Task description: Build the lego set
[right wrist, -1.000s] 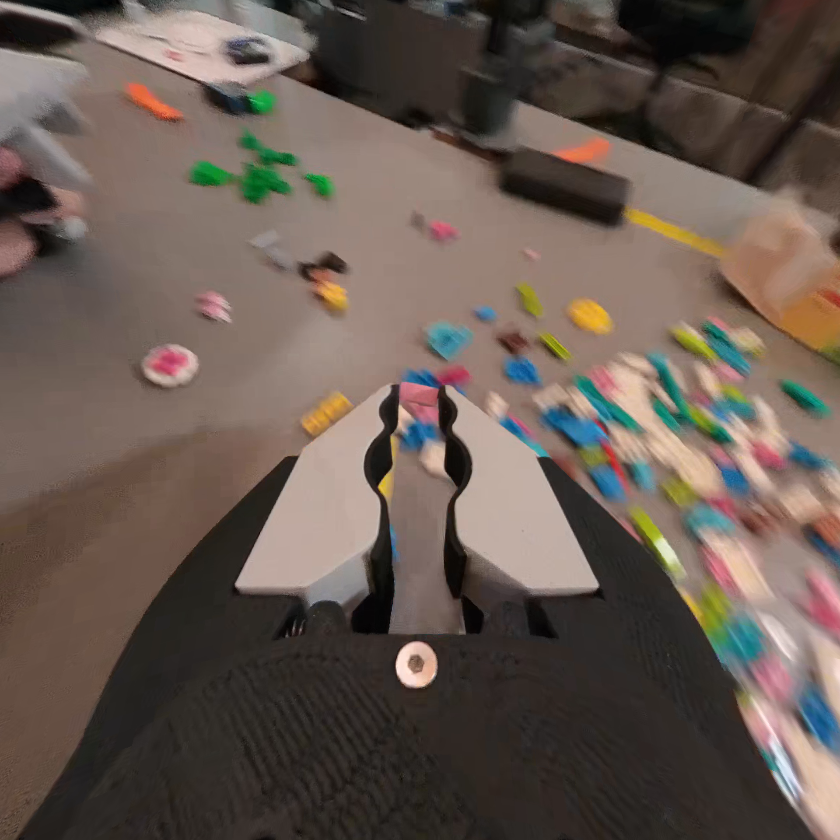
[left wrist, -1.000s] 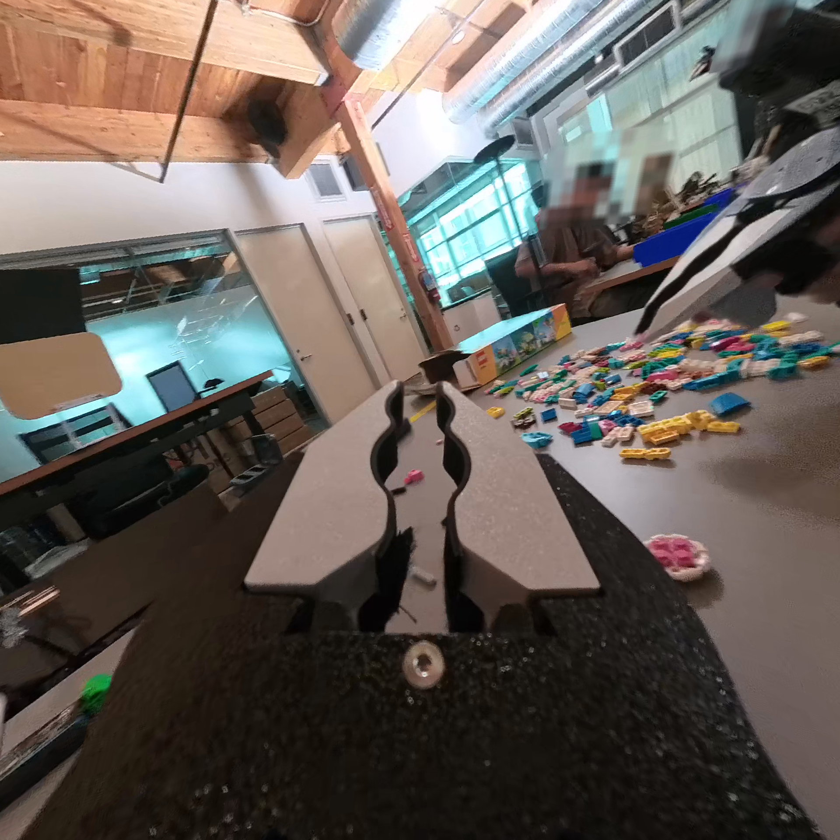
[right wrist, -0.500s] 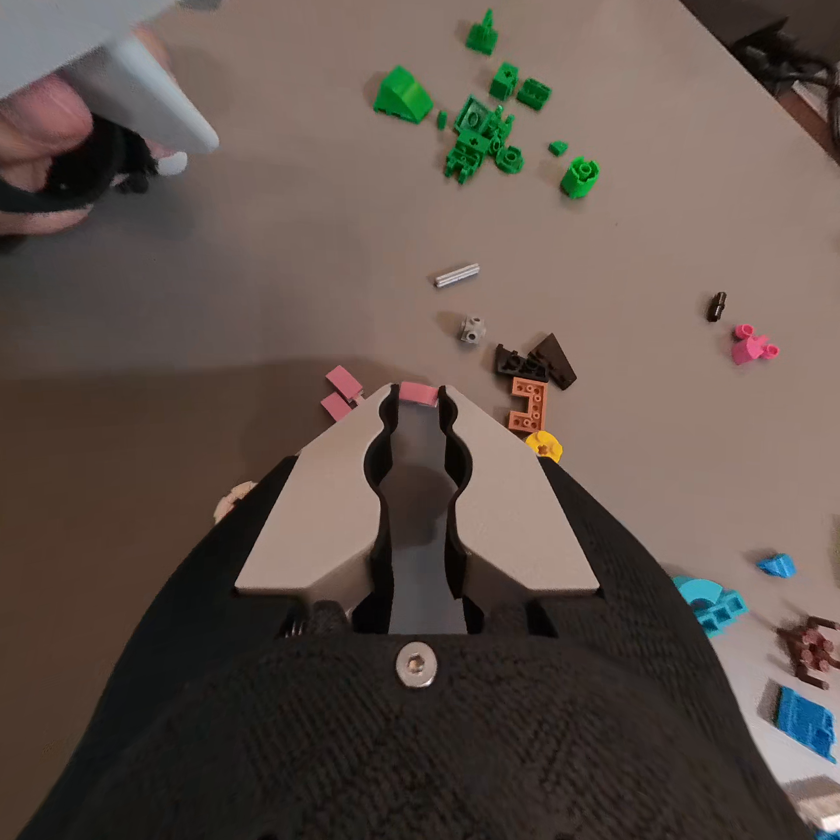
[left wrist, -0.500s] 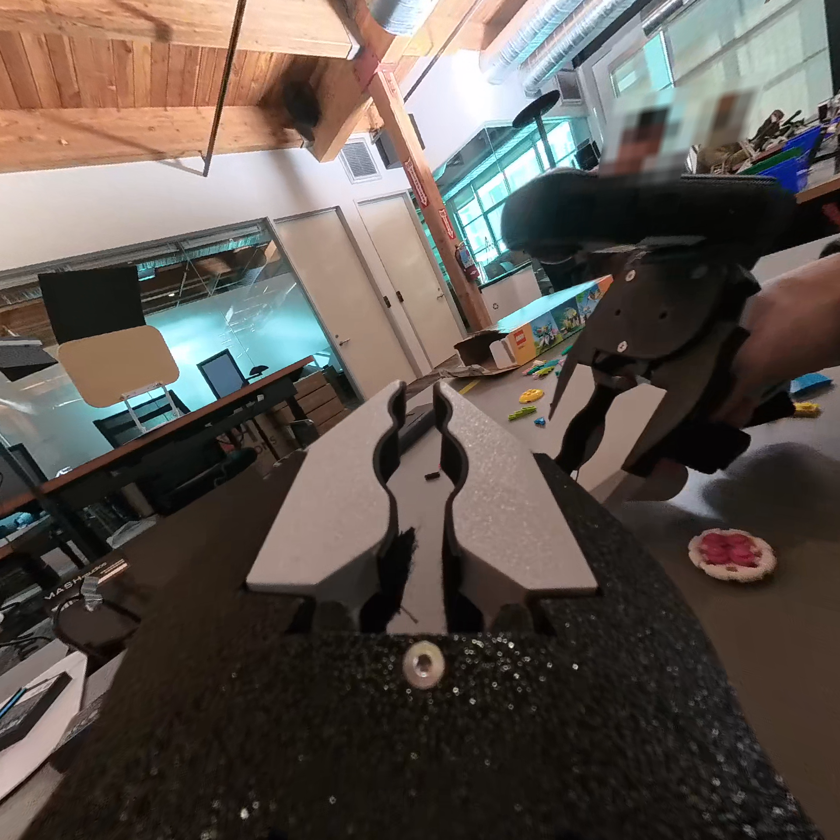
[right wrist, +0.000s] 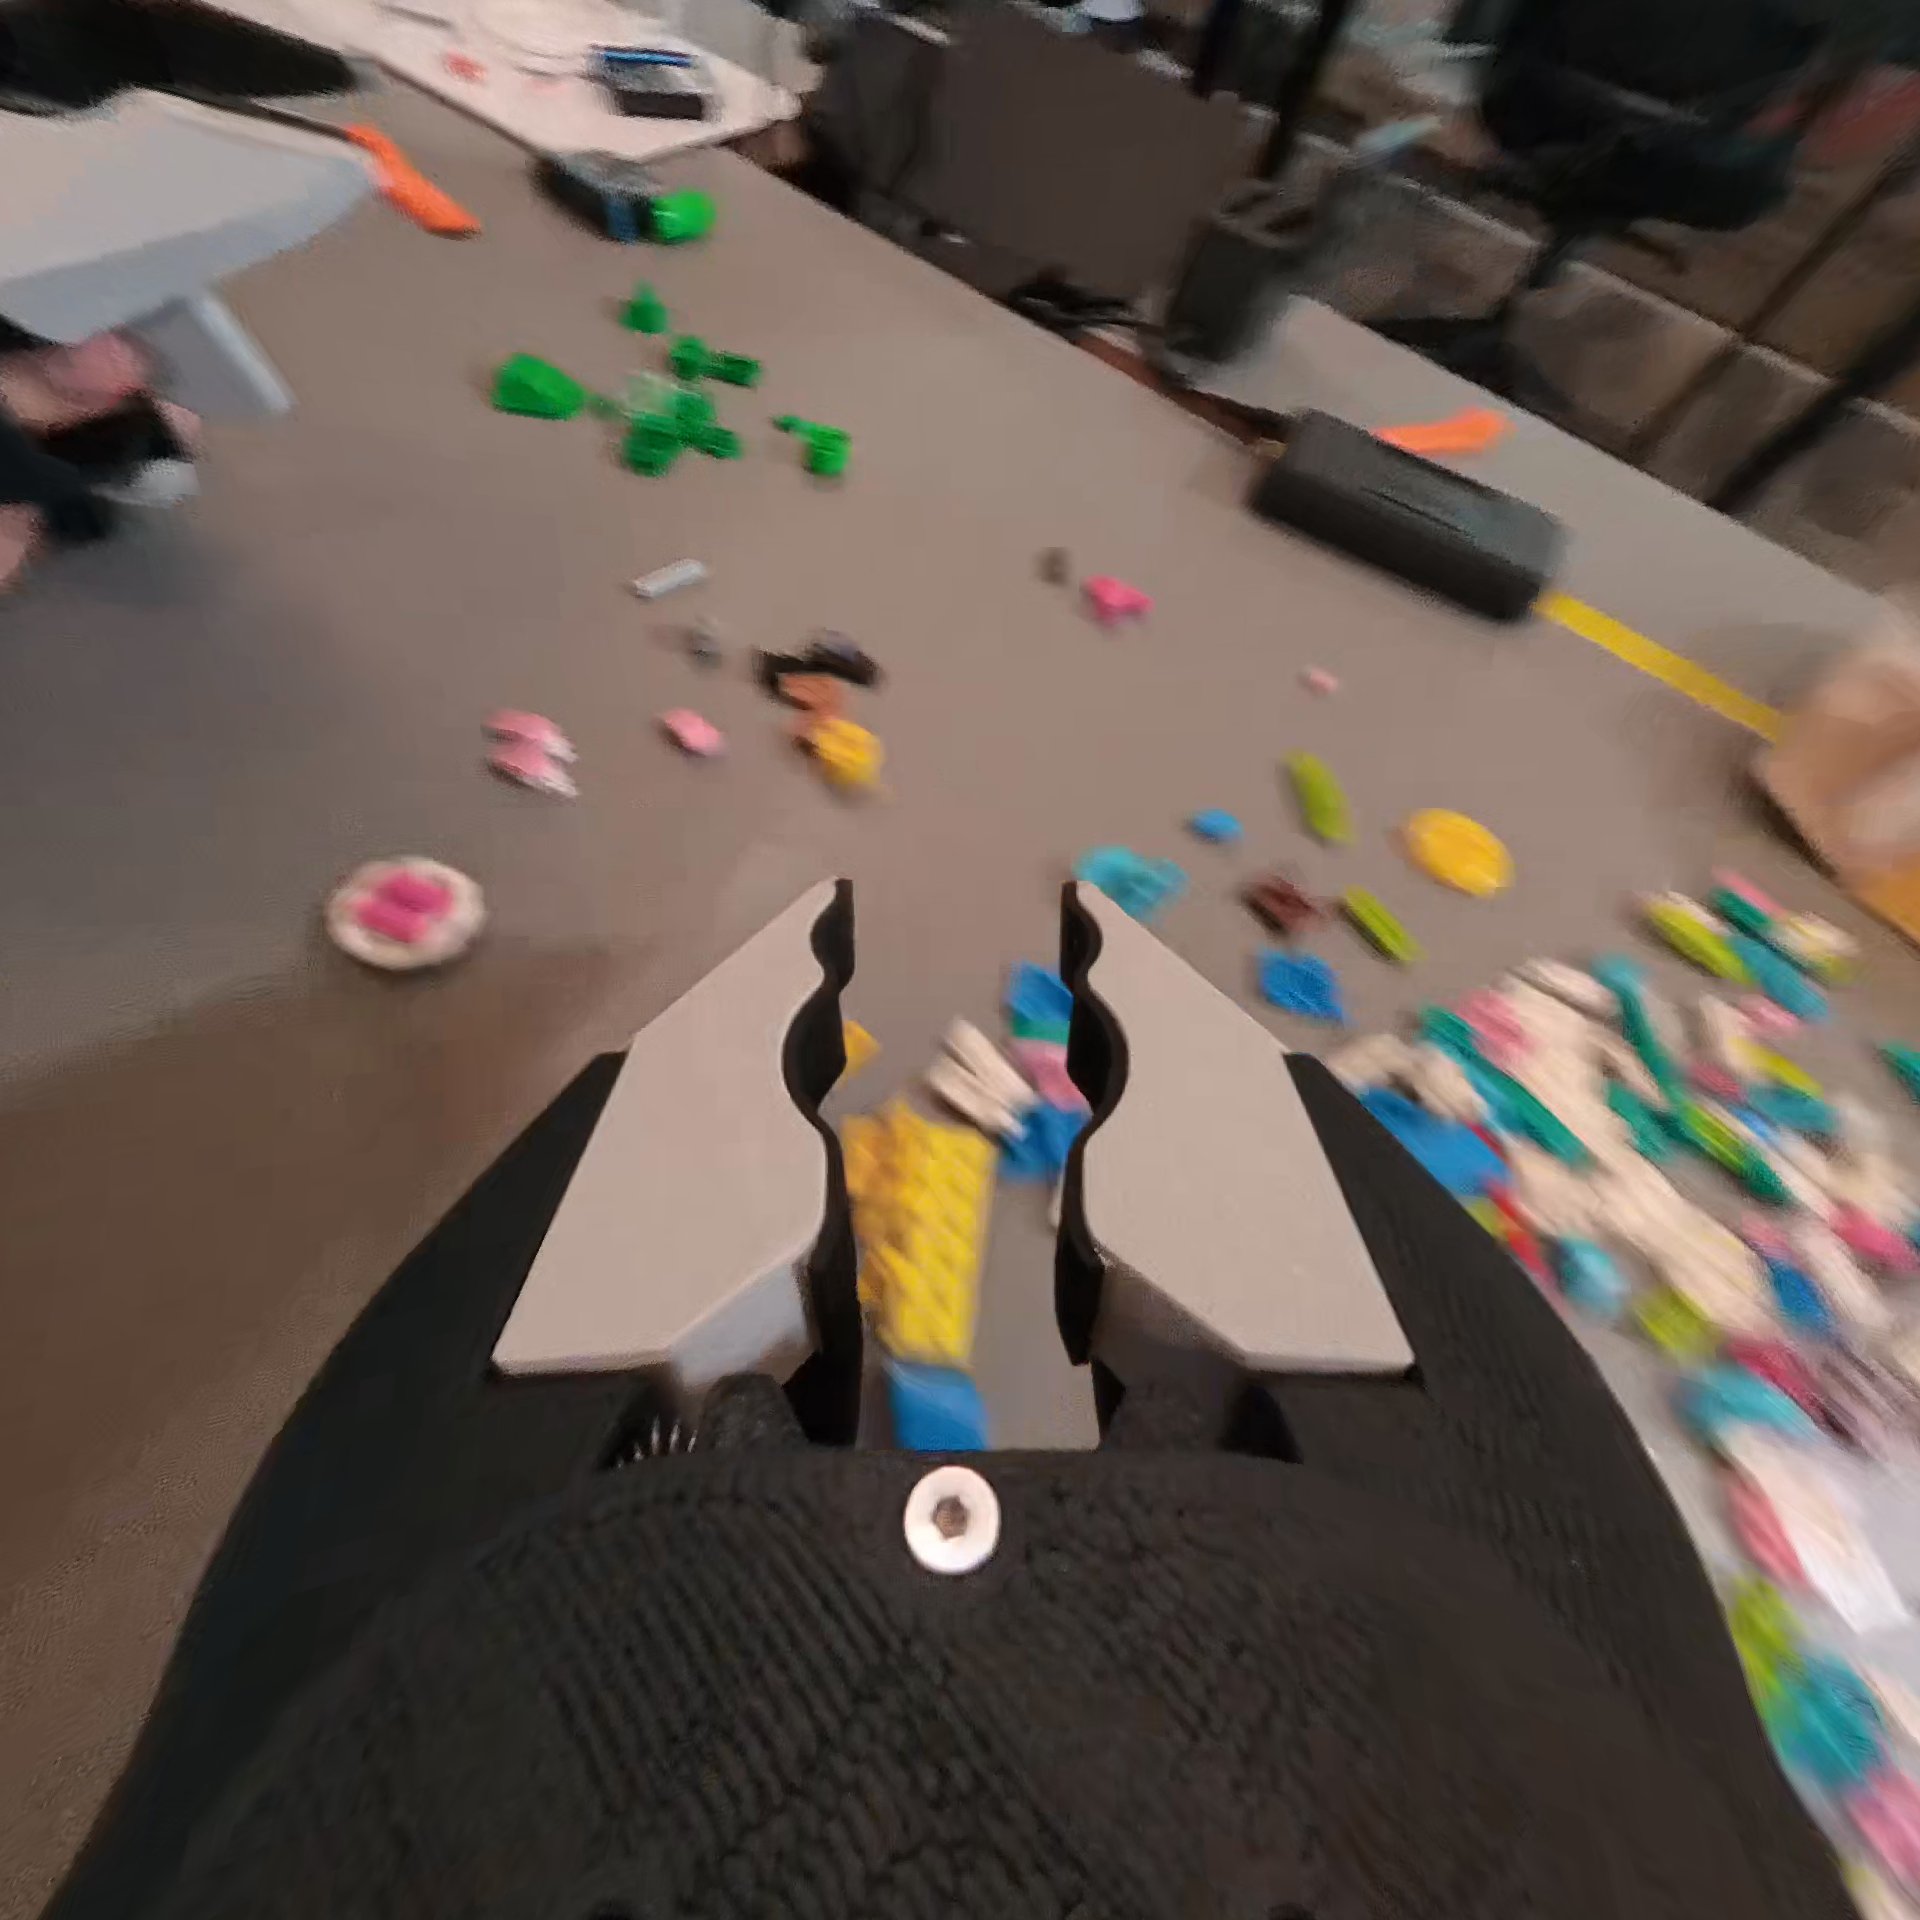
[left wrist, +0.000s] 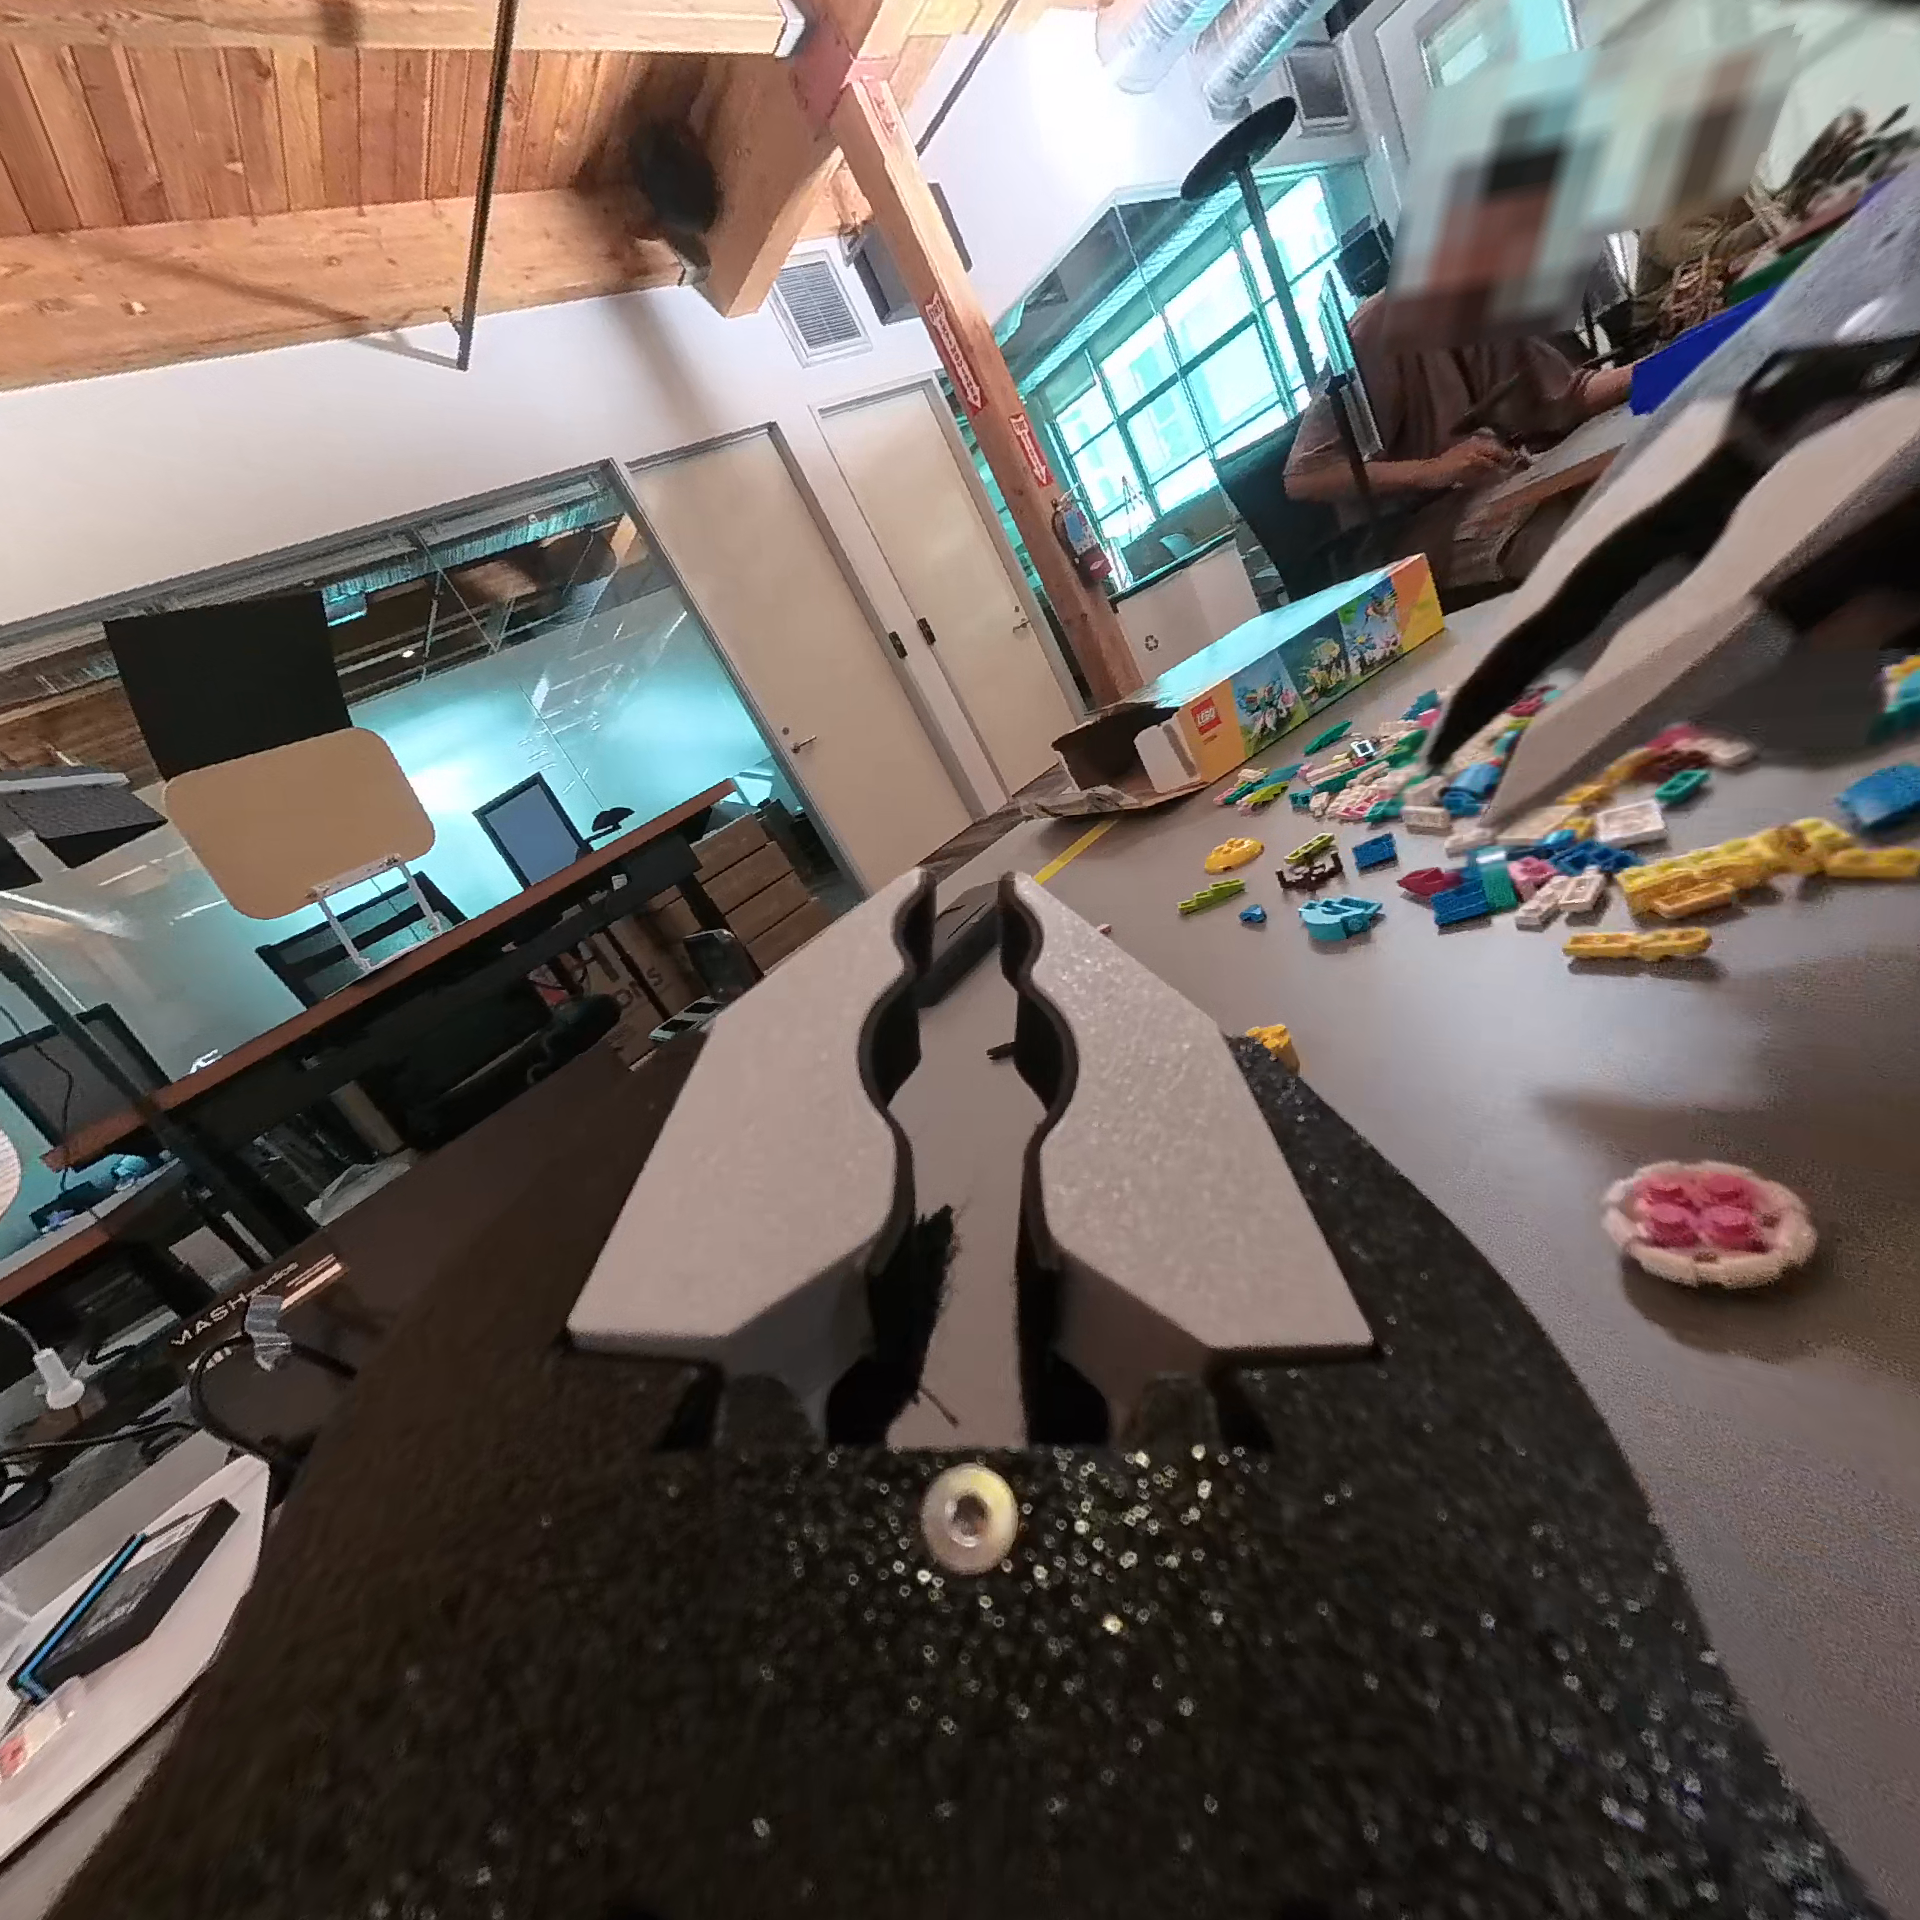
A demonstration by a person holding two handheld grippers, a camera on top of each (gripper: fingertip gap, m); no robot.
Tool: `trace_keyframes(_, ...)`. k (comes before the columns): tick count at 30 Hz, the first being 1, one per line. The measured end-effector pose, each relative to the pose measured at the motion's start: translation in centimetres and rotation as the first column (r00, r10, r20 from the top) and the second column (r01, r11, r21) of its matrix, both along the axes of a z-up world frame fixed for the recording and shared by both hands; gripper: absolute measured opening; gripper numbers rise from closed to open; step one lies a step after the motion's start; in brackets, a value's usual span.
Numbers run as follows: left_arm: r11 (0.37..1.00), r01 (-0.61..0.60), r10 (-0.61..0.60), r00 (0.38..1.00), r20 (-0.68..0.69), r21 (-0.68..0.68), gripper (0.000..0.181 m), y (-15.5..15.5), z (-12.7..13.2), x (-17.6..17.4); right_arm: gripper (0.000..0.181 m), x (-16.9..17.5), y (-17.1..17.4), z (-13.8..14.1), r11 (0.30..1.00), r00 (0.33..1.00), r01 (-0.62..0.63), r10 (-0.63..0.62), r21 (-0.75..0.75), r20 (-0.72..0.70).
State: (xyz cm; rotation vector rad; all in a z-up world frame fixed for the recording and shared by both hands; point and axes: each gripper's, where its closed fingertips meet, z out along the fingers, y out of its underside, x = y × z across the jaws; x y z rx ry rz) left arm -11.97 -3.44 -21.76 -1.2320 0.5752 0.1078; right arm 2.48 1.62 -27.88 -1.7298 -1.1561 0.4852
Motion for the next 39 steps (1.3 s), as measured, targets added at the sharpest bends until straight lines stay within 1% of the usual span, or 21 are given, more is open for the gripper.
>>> trace_keyframes(2,1.000,0.005,-0.005,1.000,-0.001,-0.003,0.008,0.0,-0.1,0.1,0.038,5.9,2.0,0.6,0.989,0.989,0.148,-0.148,0.016,0.007)
trace_keyframes(3,1.000,0.008,-0.008,1.000,0.000,-0.004,0.007,0.0,-0.1,0.1,0.035,9.1,3.0,0.8,0.973,0.973,0.232,-0.232,0.010,0.005)
trace_keyframes(5,1.000,0.008,-0.008,1.000,0.001,-0.007,0.007,0.1,-0.1,0.1,0.028,15.4,4.8,0.8,0.917,0.917,0.398,-0.398,-0.023,0.011)
trace_keyframes(6,1.000,0.009,-0.009,1.000,0.001,-0.008,0.007,0.1,-0.2,0.1,0.024,18.0,5.4,0.4,0.889,0.891,0.454,-0.453,-0.058,0.022)
trace_keyframes(8,1.000,0.011,-0.011,1.000,-0.002,-0.011,0.006,0.2,-0.3,0.2,0.020,21.9,6.0,-0.8,0.842,0.853,0.522,-0.518,-0.135,0.065)
trace_keyframes(11,1.000,0.015,-0.015,1.000,-0.010,-0.014,0.006,0.2,-0.4,0.3,0.014,25.0,5.9,-2.9,0.825,0.845,0.533,-0.508,-0.190,0.166)
trace_keyframes(13,1.000,0.016,-0.016,1.000,-0.015,-0.015,0.005,0.2,-0.4,0.4,0.014,25.6,5.6,-3.5,0.836,0.860,0.507,-0.473,-0.209,0.194)
trace_keyframes(16,1.000,0.022,-0.023,1.000,-0.021,-0.019,0.004,0.3,-0.5,0.5,0.013,25.2,5.8,-3.7,0.859,0.886,0.461,-0.430,-0.224,0.172)
trace_keyframes(19,0.999,0.035,-0.035,0.999,-0.020,-0.025,0.004,0.3,-0.6,0.6,0.013,24.4,6.9,-3.7,0.892,0.900,0.426,-0.401,-0.149,0.171)
trace_keyframes(21,0.999,0.040,-0.040,0.999,-0.018,-0.030,0.003,0.3,-0.7,0.7,0.012,24.0,7.2,-4.1,0.912,0.904,0.395,-0.364,-0.112,0.223)
trace_keyframes(25,0.999,0.039,-0.039,0.999,-0.017,-0.031,0.002,0.3,-0.7,0.6,0.013,23.6,7.2,-5.4,0.916,0.919,0.352,-0.297,-0.195,0.260)
trace_keyframes(28,0.999,0.039,-0.039,0.999,-0.015,-0.034,0.002,0.4,-0.7,0.6,0.014,23.6,7.3,-5.4,0.916,0.922,0.340,-0.281,-0.210,0.268)
trace_keyframes(31,0.998,0.042,-0.042,0.999,-0.013,-0.038,0.002,0.4,-0.8,0.6,0.014,24.1,7.6,-5.6,0.915,0.909,0.351,-0.283,-0.198,0.306)
trace_keyframes(34,0.998,0.043,-0.044,0.999,-0.010,-0.041,0.002,0.4,-0.8,0.5,0.015,23.9,7.7,-5.6,0.914,0.915,0.347,-0.280,-0.210,0.291)
trace_keyframes(39,0.998,0.048,-0.048,0.999,-0.005,-0.047,0.002,0.4,-0.9,0.5,0.011,24.1,7.9,-5.6,0.921,0.902,0.350,-0.283,-0.169,0.328)
